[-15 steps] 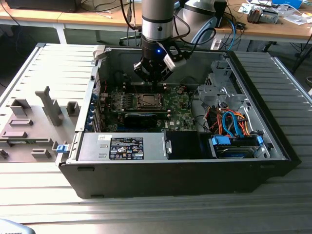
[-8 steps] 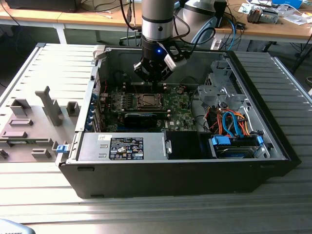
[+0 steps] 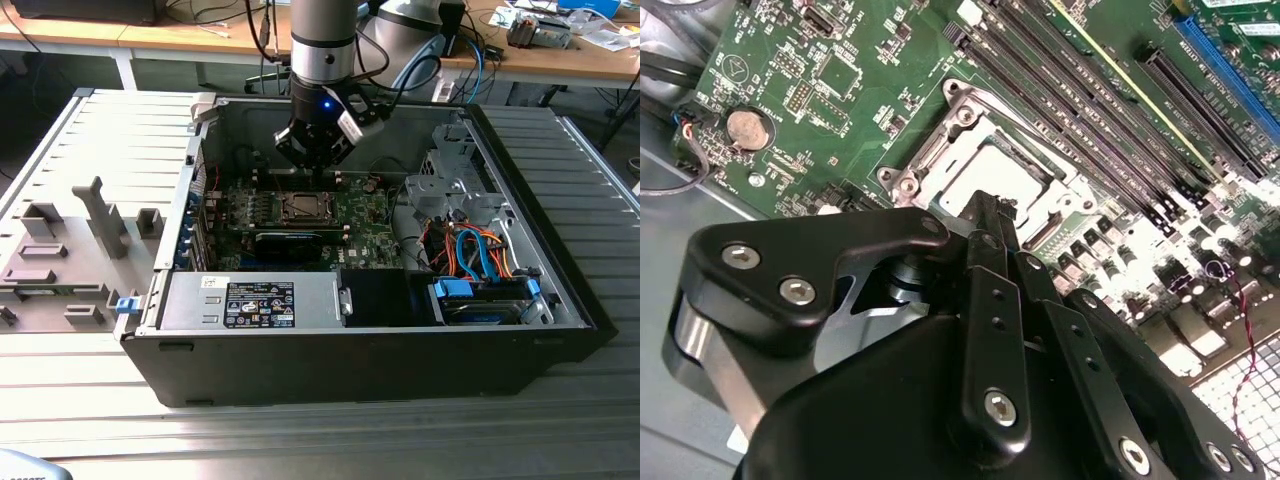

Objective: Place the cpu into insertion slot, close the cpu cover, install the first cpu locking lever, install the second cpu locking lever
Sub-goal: 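Install the first cpu locking lever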

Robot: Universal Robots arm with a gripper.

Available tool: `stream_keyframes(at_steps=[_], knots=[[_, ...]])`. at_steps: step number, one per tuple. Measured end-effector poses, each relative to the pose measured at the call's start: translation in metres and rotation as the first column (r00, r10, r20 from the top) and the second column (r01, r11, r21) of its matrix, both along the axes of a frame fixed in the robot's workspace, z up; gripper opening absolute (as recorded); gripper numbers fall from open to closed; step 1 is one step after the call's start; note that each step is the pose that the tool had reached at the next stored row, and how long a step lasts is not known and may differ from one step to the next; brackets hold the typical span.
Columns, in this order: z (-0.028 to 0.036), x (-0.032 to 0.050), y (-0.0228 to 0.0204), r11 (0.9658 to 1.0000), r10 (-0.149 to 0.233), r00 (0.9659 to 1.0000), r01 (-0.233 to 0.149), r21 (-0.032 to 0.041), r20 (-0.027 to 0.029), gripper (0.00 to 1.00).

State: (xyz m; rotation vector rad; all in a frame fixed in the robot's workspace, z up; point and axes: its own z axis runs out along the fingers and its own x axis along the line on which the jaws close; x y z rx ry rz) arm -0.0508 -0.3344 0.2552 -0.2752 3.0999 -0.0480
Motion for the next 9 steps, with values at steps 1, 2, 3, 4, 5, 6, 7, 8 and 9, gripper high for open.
stream_keyframes(at_steps=[1, 2, 3, 4, 5, 6, 7, 8, 9], knots=[[0.0, 0.0, -0.0001, 1.0, 0.006, 1.0, -0.006, 0.0, 0.0, 0.11], [0.0, 0.0, -0.0001, 1.0, 0.009, 1.0, -0.009, 0.0, 0.0, 0.11], [0.0, 0.0, -0.0001, 0.9999, 0.012, 0.9999, -0.012, 0.0, 0.0, 0.11], [0.0, 0.0, -0.0001, 0.9999, 0.015, 0.9999, -0.015, 0.0, 0.0, 0.11], [0.0, 0.0, -0.0002, 0.9998, 0.017, 0.9998, -0.017, -0.0001, 0.0, 0.11], [0.0, 0.0, -0.0002, 0.9997, 0.025, 0.9997, -0.025, 0.0, 0.0, 0.11], [0.0, 0.0, -0.0002, 0.9996, 0.029, 0.9996, -0.029, 0.0, -0.0001, 0.11], [0.0, 0.0, -0.0003, 0.9995, 0.033, 0.9995, -0.033, 0.0, 0.0, 0.11], [0.0, 0.0, -0.0003, 0.9993, 0.038, 0.9993, -0.038, 0.0, 0.0, 0.11]])
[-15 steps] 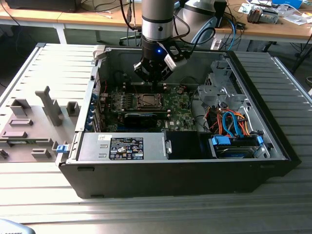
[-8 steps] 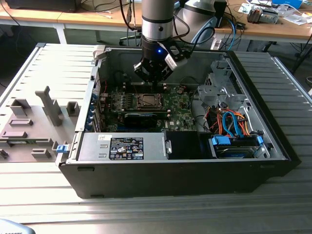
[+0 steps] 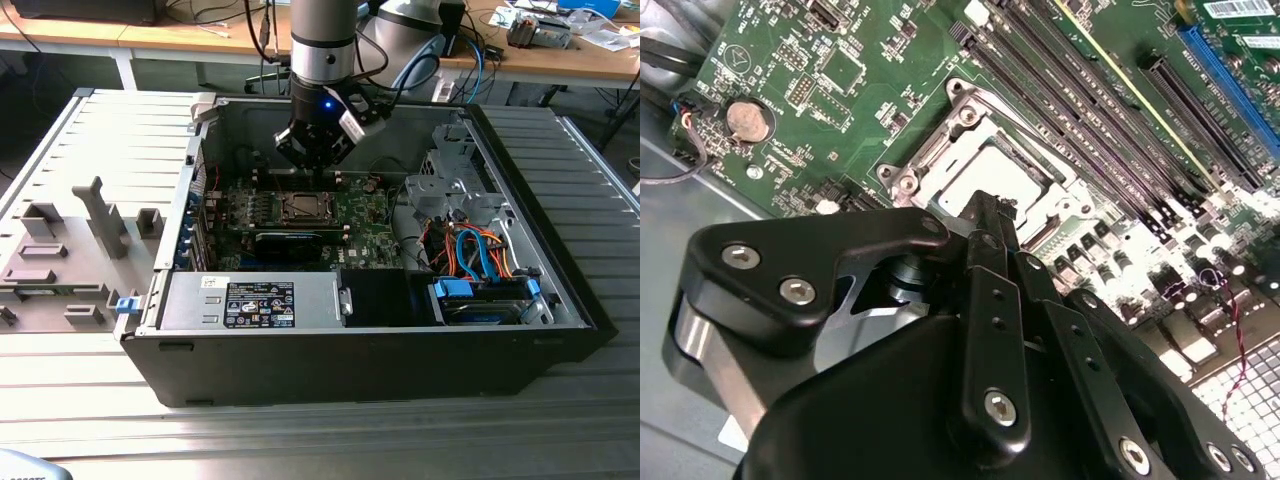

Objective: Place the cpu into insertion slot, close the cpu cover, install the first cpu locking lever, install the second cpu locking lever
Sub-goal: 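Install the first cpu locking lever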

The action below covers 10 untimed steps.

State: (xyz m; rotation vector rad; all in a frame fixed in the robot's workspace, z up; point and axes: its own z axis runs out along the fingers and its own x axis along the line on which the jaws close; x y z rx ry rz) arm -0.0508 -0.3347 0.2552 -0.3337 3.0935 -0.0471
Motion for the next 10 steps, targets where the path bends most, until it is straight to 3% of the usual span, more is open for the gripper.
stream_keyframes(at_steps=[10], knots=[[0.0, 0.0, -0.0003, 0.9988, 0.049, 0.9988, -0.049, 0.0, 0.0, 0.11]])
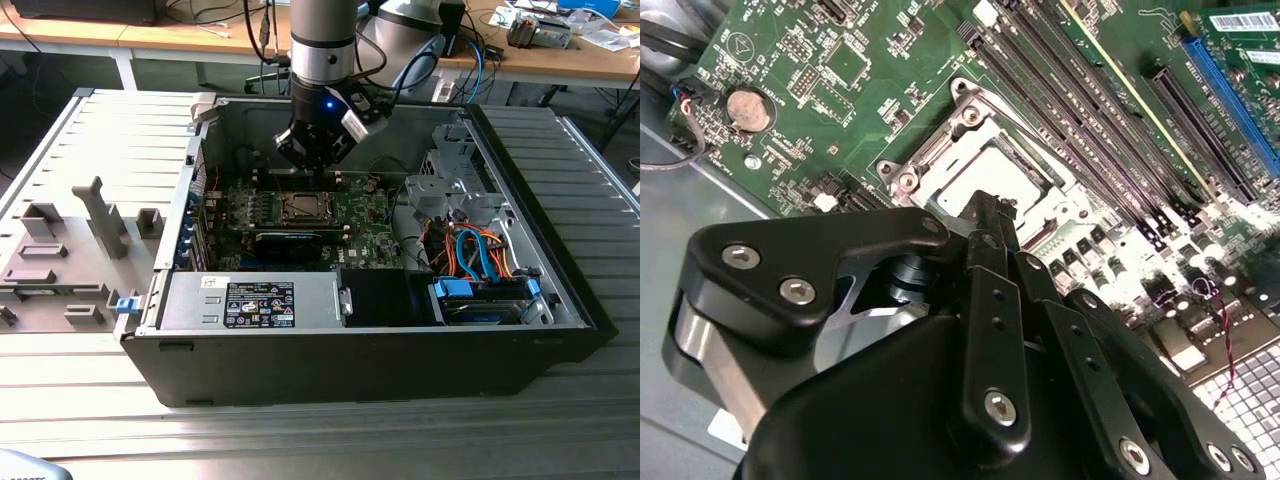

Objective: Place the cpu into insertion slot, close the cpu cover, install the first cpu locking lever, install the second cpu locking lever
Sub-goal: 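Install the first cpu locking lever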

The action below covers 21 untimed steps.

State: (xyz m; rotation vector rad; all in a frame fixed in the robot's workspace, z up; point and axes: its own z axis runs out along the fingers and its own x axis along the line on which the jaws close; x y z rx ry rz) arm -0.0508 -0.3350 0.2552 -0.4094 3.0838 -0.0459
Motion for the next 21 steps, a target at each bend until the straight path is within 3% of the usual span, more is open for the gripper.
stream_keyframes(at_steps=[17, 18, 20, 21], knots=[[0.0, 0.0, -0.0005, 0.9986, 0.053, 0.9986, -0.053, 0.0, 0.0, 0.11], [0.0, 0.0, -0.0007, 0.9974, 0.072, 0.9974, -0.072, 0.0, 0.0, 0.11], [0.0, 0.0, -0.0013, 0.9908, 0.135, 0.9908, -0.135, 0.0, 0.0, 0.11], [0.0, 0.0, -0.0013, 0.9888, 0.149, 0.9888, -0.149, 0.0001, 0.0, 0.11]])
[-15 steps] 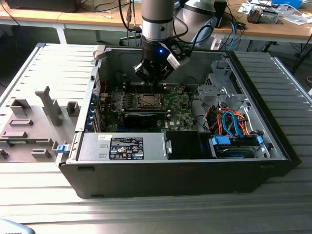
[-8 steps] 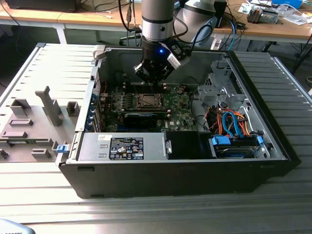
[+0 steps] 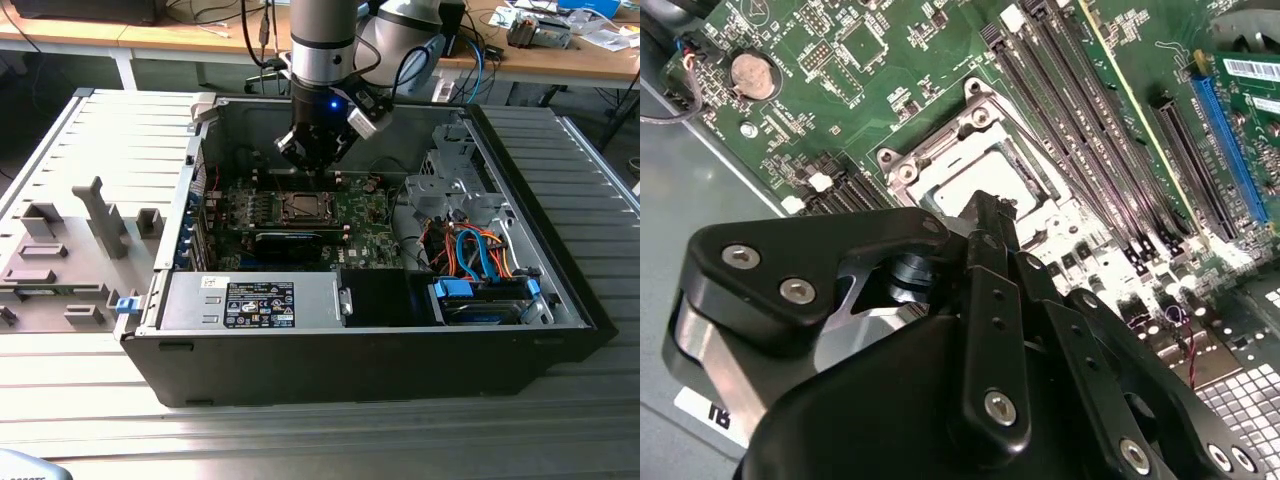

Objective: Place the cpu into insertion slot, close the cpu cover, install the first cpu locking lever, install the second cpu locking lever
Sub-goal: 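Install the first cpu locking lever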

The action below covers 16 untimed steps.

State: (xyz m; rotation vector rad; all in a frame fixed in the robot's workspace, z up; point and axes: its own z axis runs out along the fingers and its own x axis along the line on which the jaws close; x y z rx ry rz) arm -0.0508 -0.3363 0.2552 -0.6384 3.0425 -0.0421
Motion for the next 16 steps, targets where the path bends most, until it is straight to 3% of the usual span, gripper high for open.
stream_keyframes(at_steps=[16], knots=[[0.0, 0.0, 0.0, 0.9992, 0.04, 0.9992, -0.04, -0.0001, 0.0, 0.11]])
